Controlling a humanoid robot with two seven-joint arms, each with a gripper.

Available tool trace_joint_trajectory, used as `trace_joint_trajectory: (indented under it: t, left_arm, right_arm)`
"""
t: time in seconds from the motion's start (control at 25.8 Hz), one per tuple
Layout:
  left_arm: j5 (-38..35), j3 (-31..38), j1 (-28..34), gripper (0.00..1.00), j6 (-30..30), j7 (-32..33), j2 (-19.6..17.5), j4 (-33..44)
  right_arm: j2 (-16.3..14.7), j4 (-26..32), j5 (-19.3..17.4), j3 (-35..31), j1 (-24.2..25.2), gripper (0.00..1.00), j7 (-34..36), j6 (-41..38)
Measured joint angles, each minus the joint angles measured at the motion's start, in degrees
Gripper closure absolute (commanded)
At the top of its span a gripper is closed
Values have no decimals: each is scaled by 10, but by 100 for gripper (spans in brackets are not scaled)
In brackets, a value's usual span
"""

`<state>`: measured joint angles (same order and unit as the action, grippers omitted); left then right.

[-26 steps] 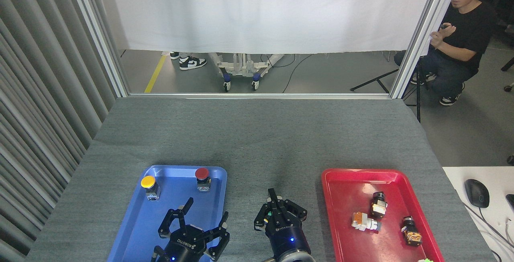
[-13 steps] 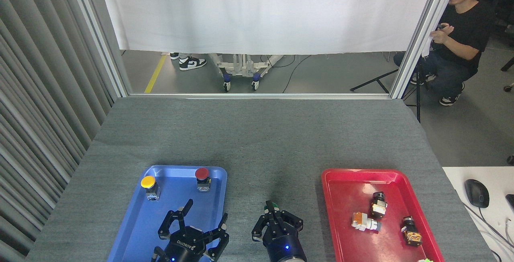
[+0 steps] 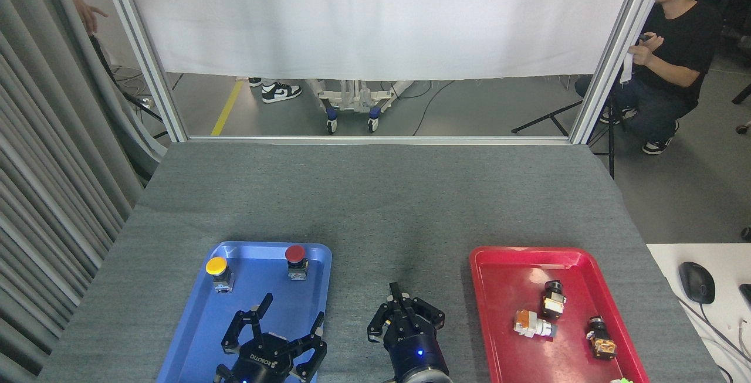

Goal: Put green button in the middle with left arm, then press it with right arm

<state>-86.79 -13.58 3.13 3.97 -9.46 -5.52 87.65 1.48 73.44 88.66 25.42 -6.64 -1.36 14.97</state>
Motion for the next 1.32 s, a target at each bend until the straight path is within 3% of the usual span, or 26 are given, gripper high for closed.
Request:
trace_joint_trajectory:
  t: [0.12, 0.19, 0.35, 0.46, 0.89, 1.32]
  left_arm:
    - [0, 11, 4, 0, 0, 0, 2, 6]
    - [2, 14, 5, 0, -1, 0, 3, 8]
    - [7, 16, 6, 0, -1, -1, 3, 9]
    - [9, 16, 6, 0, -1, -1, 3, 8]
    - [9, 14, 2, 0, -1, 0, 8, 7]
    - [1, 2, -10, 0, 1, 1, 32, -16]
  right_arm:
    - [-4, 22, 0, -4, 1, 80, 3, 0]
    - [-8, 37, 0, -8, 5, 70, 4, 0]
    - [-31, 80, -1, -48, 29, 25, 6, 0]
    - [-50, 113, -4, -87, 54, 1, 14, -4]
    - [-131, 179, -35, -193, 129, 0, 47, -31]
    - [-154, 202, -45, -213, 151, 0, 42, -32]
